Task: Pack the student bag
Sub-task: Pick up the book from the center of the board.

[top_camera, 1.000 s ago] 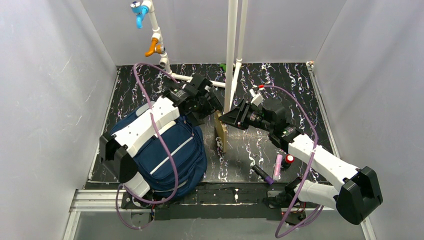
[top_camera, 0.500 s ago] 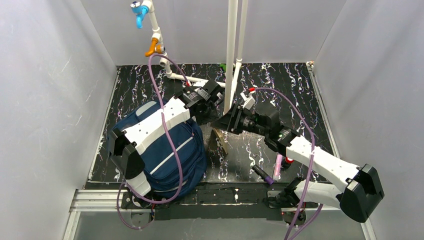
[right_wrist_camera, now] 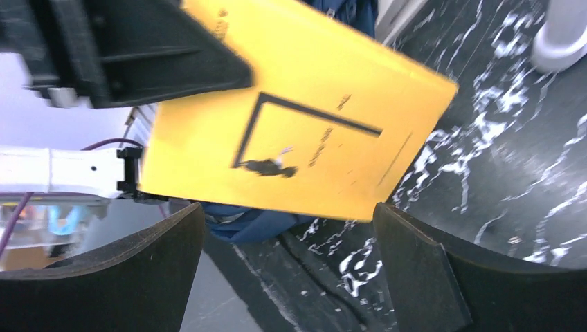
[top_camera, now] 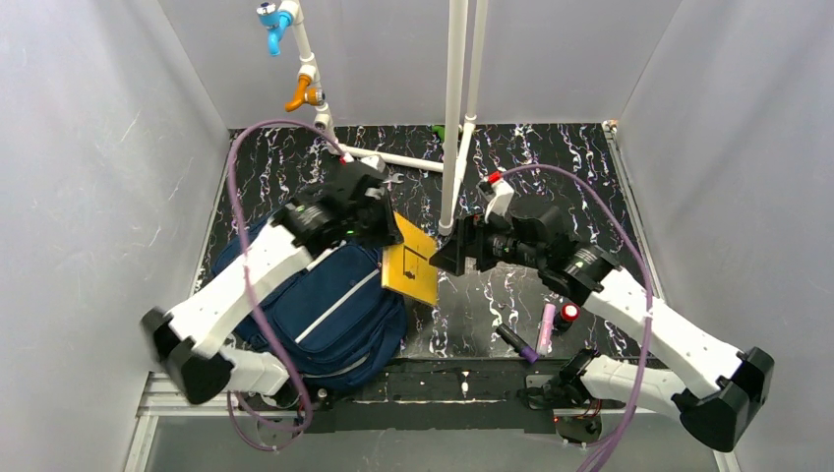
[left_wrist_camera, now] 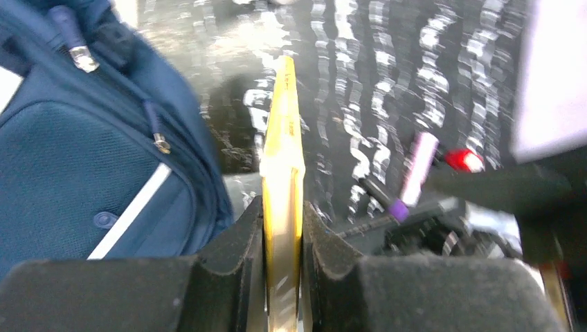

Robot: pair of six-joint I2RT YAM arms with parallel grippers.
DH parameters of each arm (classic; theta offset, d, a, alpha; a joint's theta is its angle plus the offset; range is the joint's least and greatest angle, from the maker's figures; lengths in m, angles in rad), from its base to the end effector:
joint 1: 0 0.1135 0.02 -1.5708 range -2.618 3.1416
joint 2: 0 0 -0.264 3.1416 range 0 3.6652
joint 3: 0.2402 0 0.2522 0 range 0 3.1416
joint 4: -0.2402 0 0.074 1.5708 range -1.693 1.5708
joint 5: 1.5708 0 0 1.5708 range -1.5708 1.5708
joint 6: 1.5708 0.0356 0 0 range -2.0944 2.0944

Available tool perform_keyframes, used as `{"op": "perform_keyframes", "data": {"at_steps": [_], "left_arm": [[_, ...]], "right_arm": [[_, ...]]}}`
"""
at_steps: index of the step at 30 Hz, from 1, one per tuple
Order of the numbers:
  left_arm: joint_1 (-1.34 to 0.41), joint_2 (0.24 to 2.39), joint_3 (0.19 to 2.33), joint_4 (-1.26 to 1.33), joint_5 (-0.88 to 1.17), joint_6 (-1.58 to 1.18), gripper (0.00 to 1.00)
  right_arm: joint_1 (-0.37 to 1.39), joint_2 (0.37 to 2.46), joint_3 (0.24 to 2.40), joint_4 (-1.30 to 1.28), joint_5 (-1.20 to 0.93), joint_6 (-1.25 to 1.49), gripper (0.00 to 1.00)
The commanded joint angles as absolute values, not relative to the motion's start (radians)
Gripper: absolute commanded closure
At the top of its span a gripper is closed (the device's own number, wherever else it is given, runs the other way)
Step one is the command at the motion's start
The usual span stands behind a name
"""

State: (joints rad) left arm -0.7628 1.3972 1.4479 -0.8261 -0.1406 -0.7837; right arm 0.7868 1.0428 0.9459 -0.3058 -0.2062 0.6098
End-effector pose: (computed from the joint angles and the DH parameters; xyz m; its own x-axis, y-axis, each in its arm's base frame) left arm 0.2160 -0.1995 0.3694 -0.7903 -0.2115 -0.5751 0.0761 0.8974 -0.4346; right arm 0.1620 0.1728 0.3349 -0.7000 0.0920 -0.7082 -0.5187 0.6162 0.5927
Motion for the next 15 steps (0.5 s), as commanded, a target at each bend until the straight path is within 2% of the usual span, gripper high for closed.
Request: {"op": "perform_keyframes", "data": {"at_steps": [1,4,9,15], "left_arm": [[-0.674,1.142,1.383,-0.594,0.332,-0.555,1.00],[-0.611,1.066,1.336,-0.559,0.576,-0.483,1.00],[-0.502,1.003,1.319,-0.581,0.883,-0.409,1.00],[-0.459,0.955,1.335,-0.539,1.027,-0.382,1.00]], "right_arm": [[0.769,0.991,1.009,-0.443,-0.166,0.369,0.02],[0.728,0.974,0.964,-0.390,-0.317,0.345,0.01],[0.682,0.921,0.859,-0.162,-0.582,0.464,0.02],[0.660,0.918,0.783,0.098,-0.849,0.620,0.02]]}}
